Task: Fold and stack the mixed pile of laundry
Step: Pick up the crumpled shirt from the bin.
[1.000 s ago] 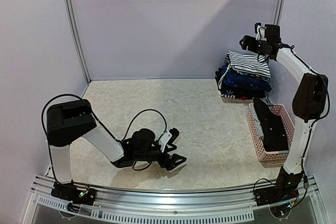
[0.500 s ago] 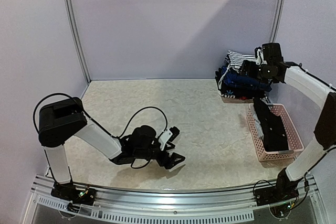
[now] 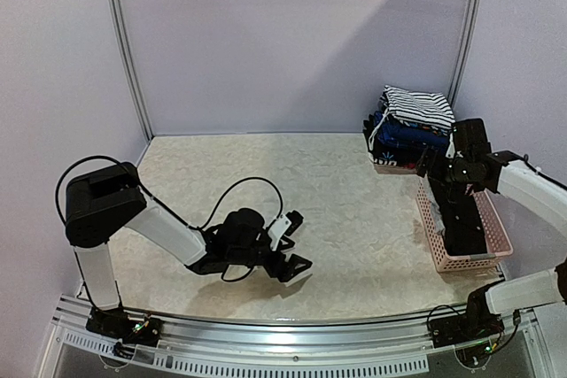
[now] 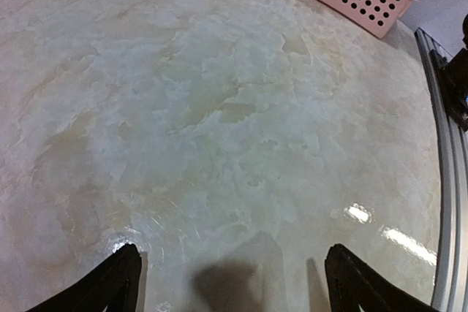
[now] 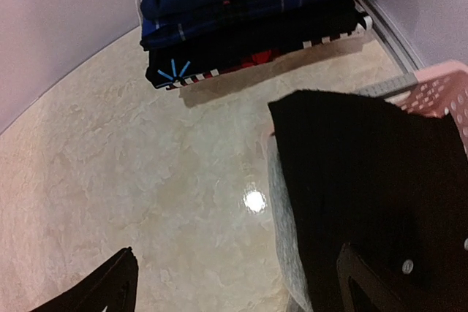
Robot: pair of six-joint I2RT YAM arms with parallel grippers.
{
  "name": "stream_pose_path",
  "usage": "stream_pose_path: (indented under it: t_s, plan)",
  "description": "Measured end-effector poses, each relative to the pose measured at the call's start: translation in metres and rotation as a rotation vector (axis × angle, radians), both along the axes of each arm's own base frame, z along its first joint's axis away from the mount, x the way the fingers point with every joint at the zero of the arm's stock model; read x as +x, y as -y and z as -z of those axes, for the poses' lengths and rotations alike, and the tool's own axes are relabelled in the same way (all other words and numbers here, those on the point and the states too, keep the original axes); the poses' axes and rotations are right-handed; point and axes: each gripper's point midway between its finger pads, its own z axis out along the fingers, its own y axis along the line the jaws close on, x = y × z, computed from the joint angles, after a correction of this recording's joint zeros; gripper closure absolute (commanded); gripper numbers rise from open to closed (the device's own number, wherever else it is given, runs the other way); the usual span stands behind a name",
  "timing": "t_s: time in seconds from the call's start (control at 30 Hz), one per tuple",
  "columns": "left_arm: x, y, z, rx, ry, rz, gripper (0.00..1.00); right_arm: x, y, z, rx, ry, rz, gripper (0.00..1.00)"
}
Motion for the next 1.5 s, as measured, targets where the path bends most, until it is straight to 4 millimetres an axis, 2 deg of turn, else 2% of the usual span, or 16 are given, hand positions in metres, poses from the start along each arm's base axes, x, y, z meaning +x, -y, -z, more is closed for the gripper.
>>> stream_pose_path:
  t_s: [0.17,0.37,0.53,0.73,0.87,1.17,1.33,1.43,1.5]
  plan:
    - [0.003,-0.001,0.000,-0.001,0.000,-0.005,0.11,-0.021,0.011,0.006,0.056,0.002,0.049,0.01]
    - [0.006,-0.001,-0.002,-0.006,0.001,-0.009,0.11,-0.041,0.044,0.025,0.143,-0.081,0.223,0.01]
    - [0.008,0.000,-0.005,-0.015,0.000,-0.008,0.12,-0.054,0.057,0.026,0.246,-0.112,0.328,0.01]
    - [0.009,0.002,-0.007,-0.039,-0.007,-0.004,0.12,-0.074,0.092,0.036,0.366,-0.167,0.568,0.02]
    - [0.009,0.003,-0.005,-0.047,-0.020,-0.002,0.12,-0.085,0.106,0.043,0.410,-0.195,0.688,0.06]
    - [0.009,0.004,-0.003,-0.056,-0.032,-0.005,0.13,-0.081,0.119,0.080,0.436,-0.312,0.802,0.22]
    - [0.010,0.004,-0.003,-0.062,-0.036,-0.011,0.13,-0.074,0.126,0.101,0.467,-0.343,0.830,0.42]
    - [0.010,0.004,-0.002,-0.062,-0.036,-0.012,0.13,-0.072,0.128,0.113,0.480,-0.363,0.832,0.47]
    - [0.010,0.003,0.002,-0.056,-0.041,-0.013,0.13,-0.069,0.128,0.120,0.485,-0.377,0.831,0.56]
